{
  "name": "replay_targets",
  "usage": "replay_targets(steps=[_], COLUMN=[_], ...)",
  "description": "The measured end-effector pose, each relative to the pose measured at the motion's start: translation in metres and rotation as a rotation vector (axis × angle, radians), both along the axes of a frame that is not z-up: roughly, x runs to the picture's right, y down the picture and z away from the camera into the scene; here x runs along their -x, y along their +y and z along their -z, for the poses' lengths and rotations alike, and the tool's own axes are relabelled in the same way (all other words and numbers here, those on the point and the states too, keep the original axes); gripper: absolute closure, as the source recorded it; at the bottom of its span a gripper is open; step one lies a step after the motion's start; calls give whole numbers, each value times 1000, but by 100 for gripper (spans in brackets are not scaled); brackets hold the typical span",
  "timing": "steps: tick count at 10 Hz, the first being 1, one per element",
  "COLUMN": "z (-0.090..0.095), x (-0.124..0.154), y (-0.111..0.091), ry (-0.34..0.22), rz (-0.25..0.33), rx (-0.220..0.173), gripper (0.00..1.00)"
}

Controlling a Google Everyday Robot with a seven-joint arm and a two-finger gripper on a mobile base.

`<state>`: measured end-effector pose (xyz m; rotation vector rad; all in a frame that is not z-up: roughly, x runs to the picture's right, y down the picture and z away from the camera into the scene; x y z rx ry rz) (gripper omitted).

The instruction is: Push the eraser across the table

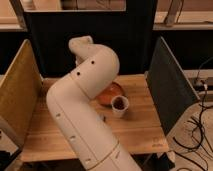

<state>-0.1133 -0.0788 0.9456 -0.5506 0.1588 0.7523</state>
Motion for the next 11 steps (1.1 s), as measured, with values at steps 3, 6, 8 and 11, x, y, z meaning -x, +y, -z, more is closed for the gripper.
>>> replay_targets(steps=[3,6,8,11], z=[-15,-25,-34,-52], x=[-16,-13,-11,-9], y=[11,29,43,68], ry=[14,21,29,62], rz=[-44,-30,-29,-22], rx=[-27,-21,-1,46], gripper=[100,100,100,100])
